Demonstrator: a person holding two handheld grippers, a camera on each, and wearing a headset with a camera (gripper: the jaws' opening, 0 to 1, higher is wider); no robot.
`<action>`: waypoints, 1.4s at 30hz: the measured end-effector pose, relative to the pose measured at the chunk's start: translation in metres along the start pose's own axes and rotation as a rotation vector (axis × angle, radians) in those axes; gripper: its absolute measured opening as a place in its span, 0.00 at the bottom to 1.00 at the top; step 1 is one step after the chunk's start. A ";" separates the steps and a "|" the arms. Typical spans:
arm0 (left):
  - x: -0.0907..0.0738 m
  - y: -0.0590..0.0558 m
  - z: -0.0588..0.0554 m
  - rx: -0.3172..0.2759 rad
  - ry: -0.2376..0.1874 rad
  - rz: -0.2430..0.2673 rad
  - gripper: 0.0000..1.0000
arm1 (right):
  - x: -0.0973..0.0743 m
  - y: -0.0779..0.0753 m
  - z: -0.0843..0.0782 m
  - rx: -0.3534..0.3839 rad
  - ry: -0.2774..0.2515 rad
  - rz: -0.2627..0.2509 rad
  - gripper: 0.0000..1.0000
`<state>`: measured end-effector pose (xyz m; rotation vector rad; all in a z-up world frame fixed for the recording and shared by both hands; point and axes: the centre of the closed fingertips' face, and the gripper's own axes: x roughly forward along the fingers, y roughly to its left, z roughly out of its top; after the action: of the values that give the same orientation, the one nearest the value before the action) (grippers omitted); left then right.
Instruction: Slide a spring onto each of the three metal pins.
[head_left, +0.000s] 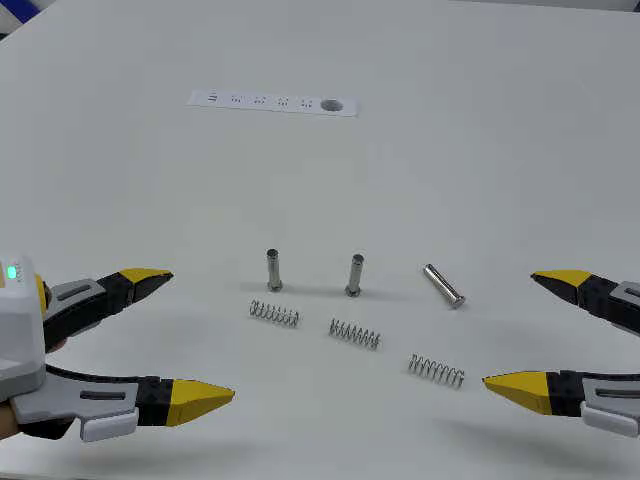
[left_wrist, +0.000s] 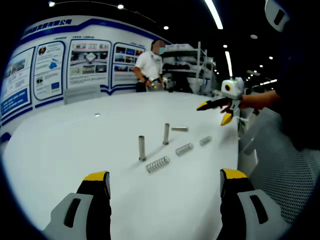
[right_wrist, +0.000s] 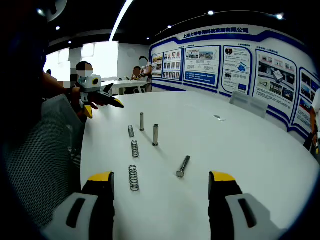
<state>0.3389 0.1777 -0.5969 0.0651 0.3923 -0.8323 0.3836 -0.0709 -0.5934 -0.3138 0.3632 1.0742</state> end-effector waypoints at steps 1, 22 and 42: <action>0.000 0.000 0.000 -0.001 0.000 0.002 0.92 | 0.000 0.000 0.000 -0.001 0.002 0.001 0.78; 0.000 0.002 -0.002 -0.003 -0.001 0.001 0.91 | 0.000 -0.002 0.001 0.026 0.008 -0.016 0.75; 0.000 0.003 -0.003 -0.008 -0.001 0.003 0.91 | 0.014 -0.018 0.005 0.064 0.048 -0.058 0.61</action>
<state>0.3401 0.1798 -0.5999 0.0578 0.3942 -0.8282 0.4062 -0.0658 -0.5939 -0.2920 0.4279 0.9971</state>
